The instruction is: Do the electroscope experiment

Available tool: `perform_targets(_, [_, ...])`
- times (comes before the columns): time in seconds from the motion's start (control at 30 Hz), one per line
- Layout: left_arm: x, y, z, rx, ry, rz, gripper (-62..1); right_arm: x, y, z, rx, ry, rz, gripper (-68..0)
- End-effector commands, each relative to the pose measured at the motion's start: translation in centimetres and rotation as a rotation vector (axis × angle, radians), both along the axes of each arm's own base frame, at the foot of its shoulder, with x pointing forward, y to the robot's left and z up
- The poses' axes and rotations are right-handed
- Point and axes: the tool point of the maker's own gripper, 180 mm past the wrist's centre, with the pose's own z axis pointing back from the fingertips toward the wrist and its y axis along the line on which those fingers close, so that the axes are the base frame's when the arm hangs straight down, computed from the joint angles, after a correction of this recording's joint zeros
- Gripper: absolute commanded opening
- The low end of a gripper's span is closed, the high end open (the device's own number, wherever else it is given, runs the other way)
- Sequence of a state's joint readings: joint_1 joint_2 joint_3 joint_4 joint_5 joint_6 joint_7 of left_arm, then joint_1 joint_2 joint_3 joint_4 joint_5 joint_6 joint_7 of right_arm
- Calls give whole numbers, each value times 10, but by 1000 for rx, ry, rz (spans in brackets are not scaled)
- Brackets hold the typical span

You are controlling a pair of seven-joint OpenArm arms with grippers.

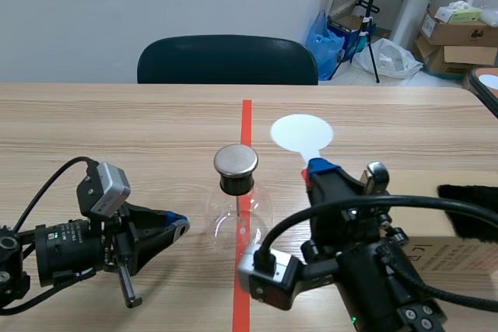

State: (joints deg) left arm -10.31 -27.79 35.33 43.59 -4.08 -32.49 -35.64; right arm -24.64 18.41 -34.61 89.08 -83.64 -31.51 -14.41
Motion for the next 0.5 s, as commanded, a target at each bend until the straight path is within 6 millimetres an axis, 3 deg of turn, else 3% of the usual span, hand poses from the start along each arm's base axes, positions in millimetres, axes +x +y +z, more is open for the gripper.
perform_targets(0.0, [6,-3,11,-29,-33,10,-579,8,-8,11,11,-38,-45,-665])
perform_targets(0.27, [6,-3,11,-29,-33,10,-579,14,-45,13,22,-47,-253,-665])
perform_targets(0.47, [6,-3,11,-29,-33,10,-579,14,-56,13,24,-49,-314,-665])
